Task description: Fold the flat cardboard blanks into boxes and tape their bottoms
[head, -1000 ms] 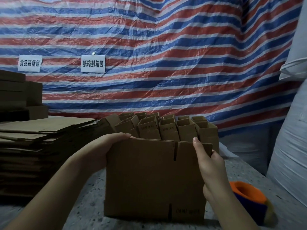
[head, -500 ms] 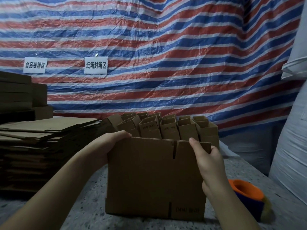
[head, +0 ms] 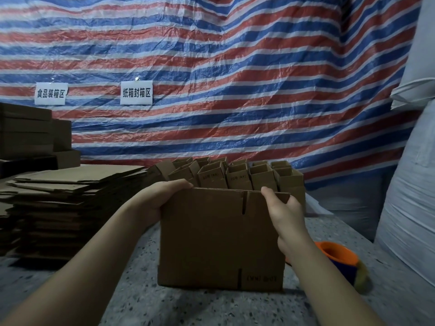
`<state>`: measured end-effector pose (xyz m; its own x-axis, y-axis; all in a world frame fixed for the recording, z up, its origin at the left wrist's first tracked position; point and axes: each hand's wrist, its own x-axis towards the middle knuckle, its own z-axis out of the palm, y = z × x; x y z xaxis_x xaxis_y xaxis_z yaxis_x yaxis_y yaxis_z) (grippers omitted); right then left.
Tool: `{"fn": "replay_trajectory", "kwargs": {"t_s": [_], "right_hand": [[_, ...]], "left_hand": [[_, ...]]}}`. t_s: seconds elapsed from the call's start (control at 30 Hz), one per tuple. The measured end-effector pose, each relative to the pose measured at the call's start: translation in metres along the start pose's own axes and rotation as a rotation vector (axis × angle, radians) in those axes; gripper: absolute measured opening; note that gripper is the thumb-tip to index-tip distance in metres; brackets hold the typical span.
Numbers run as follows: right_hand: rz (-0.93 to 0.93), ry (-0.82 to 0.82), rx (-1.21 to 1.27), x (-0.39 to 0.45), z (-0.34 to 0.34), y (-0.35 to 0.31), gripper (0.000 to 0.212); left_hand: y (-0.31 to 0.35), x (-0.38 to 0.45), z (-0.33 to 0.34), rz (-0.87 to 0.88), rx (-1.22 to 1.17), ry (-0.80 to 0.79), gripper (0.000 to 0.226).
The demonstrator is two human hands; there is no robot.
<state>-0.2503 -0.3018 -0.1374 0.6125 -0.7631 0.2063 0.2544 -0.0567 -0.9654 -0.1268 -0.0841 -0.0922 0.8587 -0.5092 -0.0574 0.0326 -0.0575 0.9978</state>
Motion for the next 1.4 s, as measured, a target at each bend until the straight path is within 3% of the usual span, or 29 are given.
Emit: {"fn": "replay_trajectory", "kwargs": {"t_s": [0.4,0.57,0.67,0.9,1.03,1.13,1.2,1.4], "right_hand": [[0.035,-0.005,-0.063,0.008,-0.003,0.002,0.073],[0.028,-0.101,-0.06,0.01,-0.015,0.0,0.034],[0.015,-0.153,-0.056,0.012,-0.022,-0.001,0.03],[0.007,-0.31,-0.066,0.015,-0.037,-0.001,0.038],[-0.002,-0.353,-0.077,0.016,-0.043,-0.002,0.039],[0.001,-0.396,-0.077,0.015,-0.046,-0.004,0.043],[-0.004,-0.426,-0.062,0.015,-0.048,-0.005,0.045],[-0.057,-0.496,0.043,0.012,-0.052,-0.001,0.042]], "left_hand": [[0.002,-0.005,0.004,-0.052,-0.027,0.07,0.034],[0.001,-0.006,0.004,-0.041,-0.063,0.04,0.027],[0.003,-0.006,-0.002,-0.073,-0.093,-0.054,0.023],[0.004,-0.005,-0.019,-0.065,-0.025,-0.448,0.033],[-0.006,-0.003,-0.017,0.009,-0.088,-0.538,0.049],[-0.016,-0.003,-0.006,0.041,-0.2,-0.585,0.048],[-0.018,-0.005,0.004,0.072,-0.269,-0.551,0.046],[-0.025,-0.016,0.036,0.18,-0.33,-0.226,0.038]]}}
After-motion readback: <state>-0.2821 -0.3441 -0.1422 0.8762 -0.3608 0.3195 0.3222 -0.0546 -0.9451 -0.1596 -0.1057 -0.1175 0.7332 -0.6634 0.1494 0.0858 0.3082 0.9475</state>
